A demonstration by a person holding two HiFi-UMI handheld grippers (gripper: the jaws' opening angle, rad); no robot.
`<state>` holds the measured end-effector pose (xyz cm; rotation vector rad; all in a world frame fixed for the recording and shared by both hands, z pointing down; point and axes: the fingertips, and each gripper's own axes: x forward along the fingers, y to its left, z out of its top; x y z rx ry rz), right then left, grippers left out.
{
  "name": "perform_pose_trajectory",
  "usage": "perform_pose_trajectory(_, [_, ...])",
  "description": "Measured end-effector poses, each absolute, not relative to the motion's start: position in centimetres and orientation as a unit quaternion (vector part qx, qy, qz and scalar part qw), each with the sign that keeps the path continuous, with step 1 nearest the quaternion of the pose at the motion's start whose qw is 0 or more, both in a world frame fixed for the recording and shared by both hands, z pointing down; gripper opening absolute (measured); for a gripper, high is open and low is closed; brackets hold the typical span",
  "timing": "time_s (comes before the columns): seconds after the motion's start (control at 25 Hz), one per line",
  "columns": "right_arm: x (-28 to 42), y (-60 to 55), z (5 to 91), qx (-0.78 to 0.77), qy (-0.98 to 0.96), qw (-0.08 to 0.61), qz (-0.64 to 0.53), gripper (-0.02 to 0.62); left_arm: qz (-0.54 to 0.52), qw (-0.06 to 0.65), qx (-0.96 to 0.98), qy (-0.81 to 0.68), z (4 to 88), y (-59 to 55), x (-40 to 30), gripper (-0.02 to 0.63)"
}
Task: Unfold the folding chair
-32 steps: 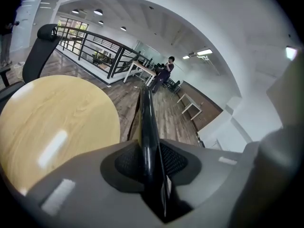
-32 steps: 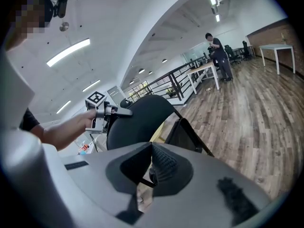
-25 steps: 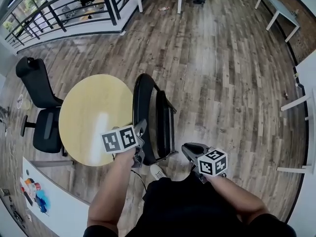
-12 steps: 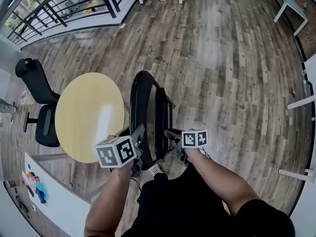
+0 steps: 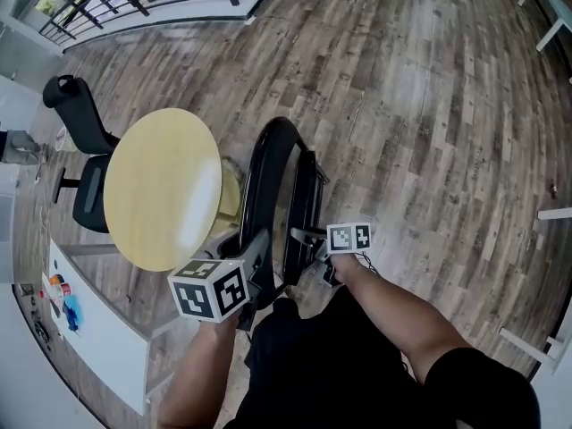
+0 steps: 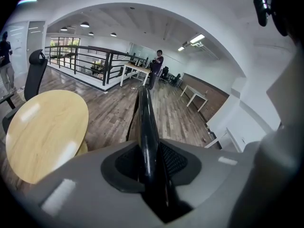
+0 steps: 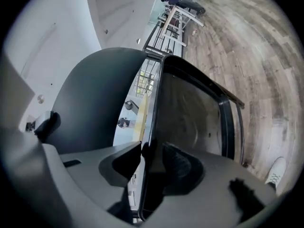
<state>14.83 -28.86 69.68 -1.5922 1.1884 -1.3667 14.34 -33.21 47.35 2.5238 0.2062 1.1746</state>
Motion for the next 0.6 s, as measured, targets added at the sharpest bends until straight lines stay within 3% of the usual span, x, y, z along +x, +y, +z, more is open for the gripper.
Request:
perform_pose_trajectory(0.16, [15.0, -28.6, 69.5, -0.592, 0.488, 0.363, -0.529, 0.141, 0.418, 0.144, 0.895, 0.058, 47.6, -32.4, 14.4, 0.100])
perform_pose_trajectory(0.28, [15.2, -28.9, 68.8, -0.575, 0.497, 0.381, -0.527, 0.067, 0.422, 0.120, 0.898, 0.044, 47.7, -32.6, 14.6, 0.100])
perform_pose_trajectory(0.6, [15.5, -26.7, 68.7, -0.540, 0.491, 0.424, -0.535, 0.054, 0.435, 0.080, 0.897, 0.014, 48.3, -35.1, 14.4, 0.104])
